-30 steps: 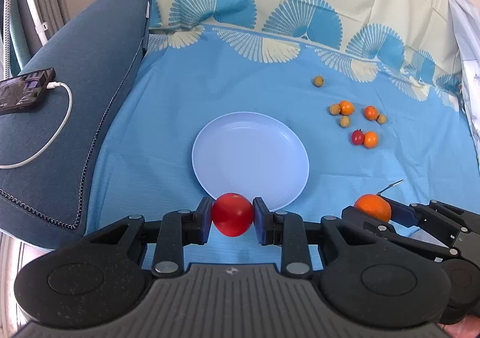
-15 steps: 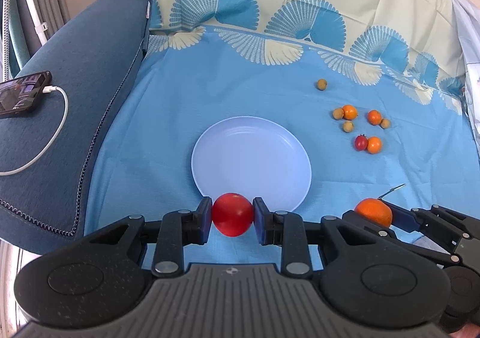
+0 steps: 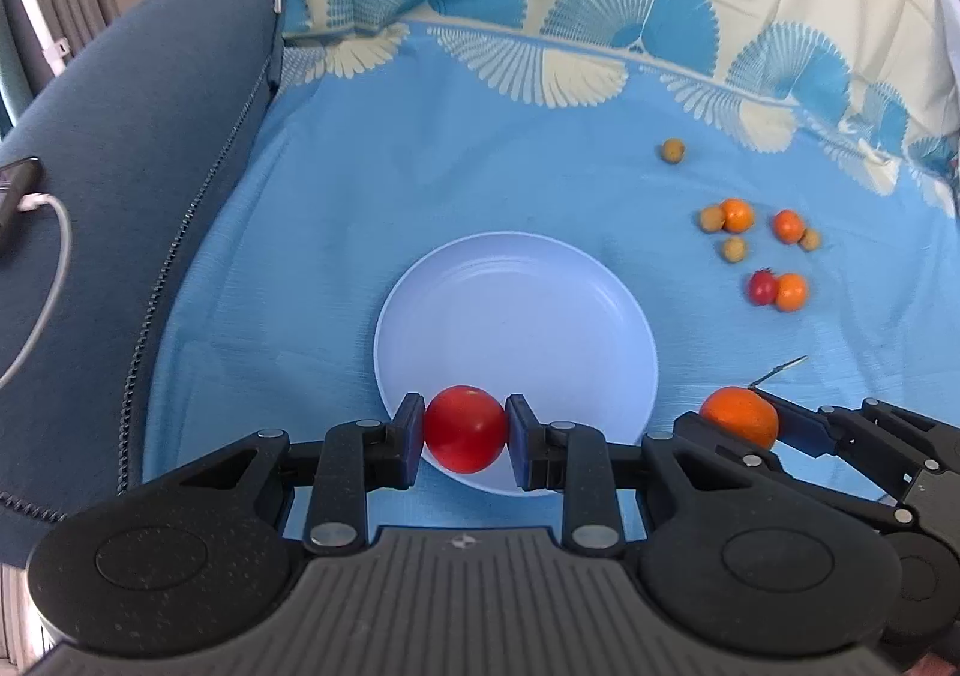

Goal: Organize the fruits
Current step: 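Carry the tomato with the left tool while the right tool carries the tangerine over the plate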

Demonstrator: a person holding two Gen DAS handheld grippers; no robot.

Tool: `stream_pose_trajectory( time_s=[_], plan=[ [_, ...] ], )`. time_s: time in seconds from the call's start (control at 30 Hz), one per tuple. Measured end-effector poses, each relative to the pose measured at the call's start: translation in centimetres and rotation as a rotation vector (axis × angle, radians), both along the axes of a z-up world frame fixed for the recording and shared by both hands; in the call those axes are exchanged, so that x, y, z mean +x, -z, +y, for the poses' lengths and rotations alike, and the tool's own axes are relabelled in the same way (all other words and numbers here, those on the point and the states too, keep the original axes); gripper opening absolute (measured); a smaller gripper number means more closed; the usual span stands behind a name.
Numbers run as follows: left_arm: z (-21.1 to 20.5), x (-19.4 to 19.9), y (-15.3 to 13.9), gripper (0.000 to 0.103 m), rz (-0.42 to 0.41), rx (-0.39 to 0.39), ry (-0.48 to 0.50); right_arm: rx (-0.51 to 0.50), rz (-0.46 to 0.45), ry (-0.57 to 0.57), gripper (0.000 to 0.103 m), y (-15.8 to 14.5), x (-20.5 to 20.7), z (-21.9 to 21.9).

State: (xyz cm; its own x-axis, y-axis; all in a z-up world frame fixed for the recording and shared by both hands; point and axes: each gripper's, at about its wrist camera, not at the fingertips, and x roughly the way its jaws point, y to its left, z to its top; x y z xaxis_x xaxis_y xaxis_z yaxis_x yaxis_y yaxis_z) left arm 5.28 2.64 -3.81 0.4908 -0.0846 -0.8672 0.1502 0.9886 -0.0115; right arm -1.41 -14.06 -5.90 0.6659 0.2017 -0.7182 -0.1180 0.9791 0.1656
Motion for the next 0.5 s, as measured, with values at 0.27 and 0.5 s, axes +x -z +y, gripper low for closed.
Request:
stream_pose_trajectory(
  time_s=[0.27,0.5],
  plan=[
    [-0.6,3.4,3.7,0.032,0.058,0.029,0.011,-0.019,0.072,-0.044,0.040,3.2,3.3,1.0],
    [-1.0,5.4,6.0,0.032,0.089,0.051,0.020,-0.050,0.104,-0.078,0.040,5.4,5.3,1.9]
  ],
)
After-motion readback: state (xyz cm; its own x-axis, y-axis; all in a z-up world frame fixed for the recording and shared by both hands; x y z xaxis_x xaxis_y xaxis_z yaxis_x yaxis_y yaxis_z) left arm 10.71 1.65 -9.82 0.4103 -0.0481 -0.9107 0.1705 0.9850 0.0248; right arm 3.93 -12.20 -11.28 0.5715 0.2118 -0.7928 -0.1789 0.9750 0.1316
